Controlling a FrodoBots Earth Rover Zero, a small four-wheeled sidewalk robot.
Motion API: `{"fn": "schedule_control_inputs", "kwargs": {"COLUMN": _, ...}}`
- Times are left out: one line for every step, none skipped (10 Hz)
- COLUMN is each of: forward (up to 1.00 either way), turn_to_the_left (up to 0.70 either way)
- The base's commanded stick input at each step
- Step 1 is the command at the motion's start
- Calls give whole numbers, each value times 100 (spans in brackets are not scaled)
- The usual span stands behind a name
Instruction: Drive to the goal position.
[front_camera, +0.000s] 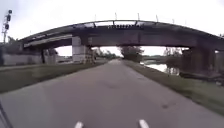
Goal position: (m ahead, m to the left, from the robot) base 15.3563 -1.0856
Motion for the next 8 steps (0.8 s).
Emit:
{"fn": "schedule_control_inputs", "kwargs": {"forward": 100, "turn_to_the_left": 0}}
{"fn": "schedule_control_inputs", "kwargs": {"forward": 100, "turn_to_the_left": 0}}
{"fn": "schedule_control_inputs", "kwargs": {"forward": 100, "turn_to_the_left": 0}}
{"fn": "schedule_control_inputs", "kwargs": {"forward": 100, "turn_to_the_left": 0}}
{"fn": "schedule_control_inputs", "kwargs": {"forward": 100, "turn_to_the_left": 0}}
{"fn": "schedule_control_inputs", "kwargs": {"forward": 100, "turn_to_the_left": 0}}
{"fn": "schedule_control_inputs", "kwargs": {"forward": 100, "turn_to_the_left": 0}}
{"fn": "schedule_control_inputs", "kwargs": {"forward": 100, "turn_to_the_left": 0}}
